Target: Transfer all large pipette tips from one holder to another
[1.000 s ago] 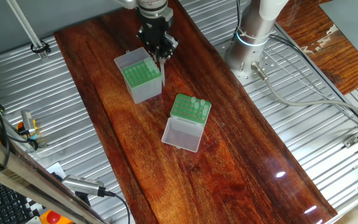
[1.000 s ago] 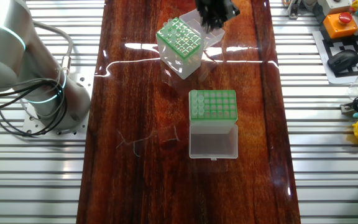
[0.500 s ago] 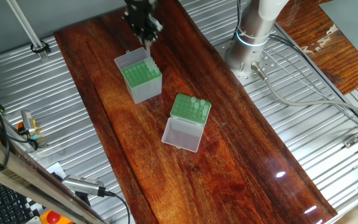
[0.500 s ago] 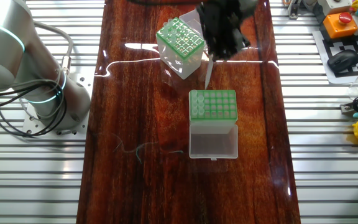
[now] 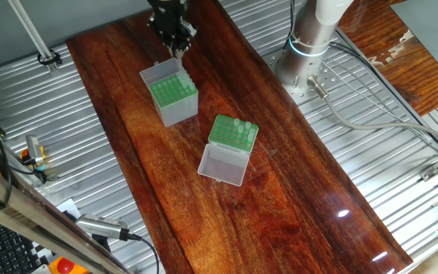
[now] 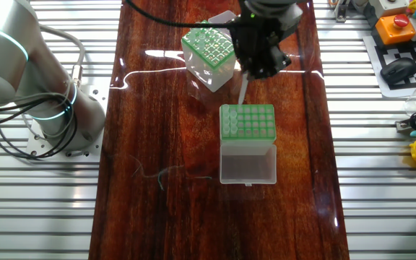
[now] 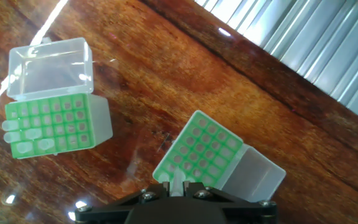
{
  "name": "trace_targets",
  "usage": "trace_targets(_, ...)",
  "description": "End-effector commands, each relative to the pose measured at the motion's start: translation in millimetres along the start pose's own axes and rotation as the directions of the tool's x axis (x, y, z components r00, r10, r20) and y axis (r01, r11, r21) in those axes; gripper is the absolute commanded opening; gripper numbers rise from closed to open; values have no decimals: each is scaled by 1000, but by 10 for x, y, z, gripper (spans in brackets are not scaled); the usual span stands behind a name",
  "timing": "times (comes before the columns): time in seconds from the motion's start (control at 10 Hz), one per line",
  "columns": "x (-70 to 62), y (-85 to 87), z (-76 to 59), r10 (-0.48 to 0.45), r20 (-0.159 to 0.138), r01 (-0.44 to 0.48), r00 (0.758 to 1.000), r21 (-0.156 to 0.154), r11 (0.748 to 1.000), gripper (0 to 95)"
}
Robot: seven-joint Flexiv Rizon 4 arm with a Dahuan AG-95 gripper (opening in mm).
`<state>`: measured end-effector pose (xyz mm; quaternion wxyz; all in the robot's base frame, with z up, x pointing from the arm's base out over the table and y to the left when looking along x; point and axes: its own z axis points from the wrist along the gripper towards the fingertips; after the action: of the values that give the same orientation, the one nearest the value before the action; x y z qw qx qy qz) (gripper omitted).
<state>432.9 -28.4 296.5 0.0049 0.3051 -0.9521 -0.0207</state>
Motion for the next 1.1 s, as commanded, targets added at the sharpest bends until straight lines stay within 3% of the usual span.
trace_targets(0.1, 25, 44, 91, 7, 3, -7, 1000, 4, 1000, 0)
trace_targets(0.6, 103, 94, 184, -10, -2, 10, 1000, 7, 1000, 0)
trace_targets(1.1, 60, 105, 150, -13, -5, 13, 1000, 12, 1000, 0)
